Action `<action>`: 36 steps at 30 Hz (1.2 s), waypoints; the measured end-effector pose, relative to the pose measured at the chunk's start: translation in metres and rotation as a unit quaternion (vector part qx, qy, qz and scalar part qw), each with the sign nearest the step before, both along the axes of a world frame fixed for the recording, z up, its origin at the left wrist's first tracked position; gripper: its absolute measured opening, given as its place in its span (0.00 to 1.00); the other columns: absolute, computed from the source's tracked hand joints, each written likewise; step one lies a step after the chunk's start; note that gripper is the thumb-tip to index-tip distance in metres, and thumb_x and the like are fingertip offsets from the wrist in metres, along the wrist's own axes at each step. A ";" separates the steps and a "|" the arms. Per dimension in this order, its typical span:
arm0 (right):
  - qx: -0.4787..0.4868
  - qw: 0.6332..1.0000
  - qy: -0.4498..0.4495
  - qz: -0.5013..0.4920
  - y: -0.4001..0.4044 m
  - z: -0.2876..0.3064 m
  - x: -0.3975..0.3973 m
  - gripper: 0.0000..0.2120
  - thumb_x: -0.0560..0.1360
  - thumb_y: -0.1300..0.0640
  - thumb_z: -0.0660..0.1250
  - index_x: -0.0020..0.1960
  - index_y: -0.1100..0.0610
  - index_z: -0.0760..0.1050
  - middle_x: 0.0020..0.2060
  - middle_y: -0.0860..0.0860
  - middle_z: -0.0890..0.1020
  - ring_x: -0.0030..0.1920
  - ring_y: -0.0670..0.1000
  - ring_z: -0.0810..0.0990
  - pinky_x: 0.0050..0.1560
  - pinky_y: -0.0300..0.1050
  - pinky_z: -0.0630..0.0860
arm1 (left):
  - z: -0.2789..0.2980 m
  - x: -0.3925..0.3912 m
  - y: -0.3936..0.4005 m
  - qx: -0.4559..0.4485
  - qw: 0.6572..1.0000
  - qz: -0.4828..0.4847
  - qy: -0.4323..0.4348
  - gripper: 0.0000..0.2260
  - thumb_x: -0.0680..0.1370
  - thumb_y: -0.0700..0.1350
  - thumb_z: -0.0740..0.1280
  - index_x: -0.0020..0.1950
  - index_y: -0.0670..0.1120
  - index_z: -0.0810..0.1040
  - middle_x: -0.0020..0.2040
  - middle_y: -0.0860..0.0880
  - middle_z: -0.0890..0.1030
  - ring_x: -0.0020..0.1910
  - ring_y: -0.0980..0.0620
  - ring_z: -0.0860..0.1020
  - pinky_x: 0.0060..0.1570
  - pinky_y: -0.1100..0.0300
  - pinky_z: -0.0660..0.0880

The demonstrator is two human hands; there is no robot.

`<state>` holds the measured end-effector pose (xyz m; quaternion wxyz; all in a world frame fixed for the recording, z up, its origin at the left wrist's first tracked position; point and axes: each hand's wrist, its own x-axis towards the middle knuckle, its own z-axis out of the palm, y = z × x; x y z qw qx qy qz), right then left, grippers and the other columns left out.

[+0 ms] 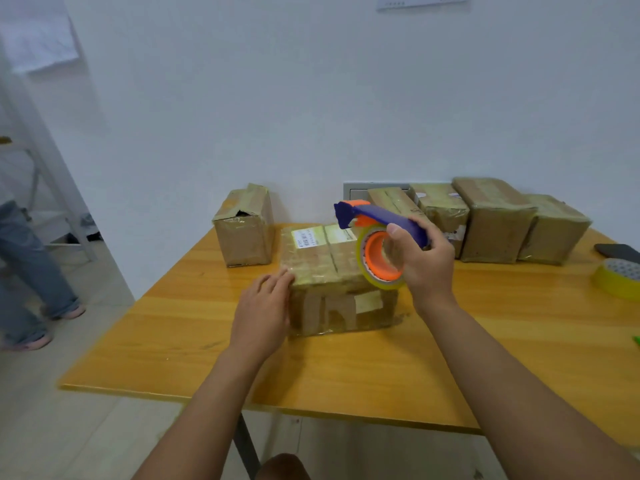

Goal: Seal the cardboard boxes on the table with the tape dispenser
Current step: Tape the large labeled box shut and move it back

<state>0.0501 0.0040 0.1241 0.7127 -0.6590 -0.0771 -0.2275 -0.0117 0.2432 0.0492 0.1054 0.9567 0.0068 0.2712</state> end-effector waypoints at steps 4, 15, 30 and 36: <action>0.019 0.998 0.005 -0.059 -0.028 -0.019 -0.005 0.21 0.71 0.47 0.75 0.61 0.51 0.77 0.53 0.45 0.79 0.52 0.44 0.78 0.50 0.38 0.76 | 0.002 0.006 -0.016 0.028 0.998 0.001 -0.050 0.24 0.79 0.46 0.60 0.75 0.45 0.67 0.75 0.44 0.67 0.75 0.44 0.64 0.70 0.47 0.65; -0.055 0.990 0.039 -0.127 -0.055 -0.085 -0.008 0.29 0.73 0.51 0.74 0.72 0.54 0.69 0.57 0.44 0.74 0.51 0.39 0.75 0.52 0.38 0.75 | -0.017 0.042 -0.070 -0.011 0.995 0.001 -0.099 0.14 0.80 0.57 0.59 0.58 0.53 0.77 0.59 0.50 0.77 0.61 0.46 0.72 0.67 0.47 0.60; 0.004 0.989 0.005 -0.145 -0.070 -0.059 0.013 0.27 0.73 0.53 0.75 0.69 0.56 0.72 0.57 0.48 0.77 0.49 0.32 0.75 0.45 0.22 0.70 | 0.060 0.004 -0.016 0.064 0.982 0.075 0.160 0.17 0.77 0.42 0.63 0.63 0.57 0.72 0.66 0.53 0.73 0.66 0.47 0.70 0.68 0.47 0.62; 0.036 0.992 -0.010 -0.122 -0.051 -0.040 0.010 0.27 0.71 0.49 0.75 0.68 0.54 0.74 0.58 0.46 0.78 0.57 0.45 0.77 0.54 0.38 0.77 | 0.070 0.030 -0.080 -0.012 0.967 0.095 0.235 0.35 0.77 0.68 0.56 0.78 0.48 0.59 0.77 0.46 0.62 0.74 0.43 0.62 0.71 0.44 0.64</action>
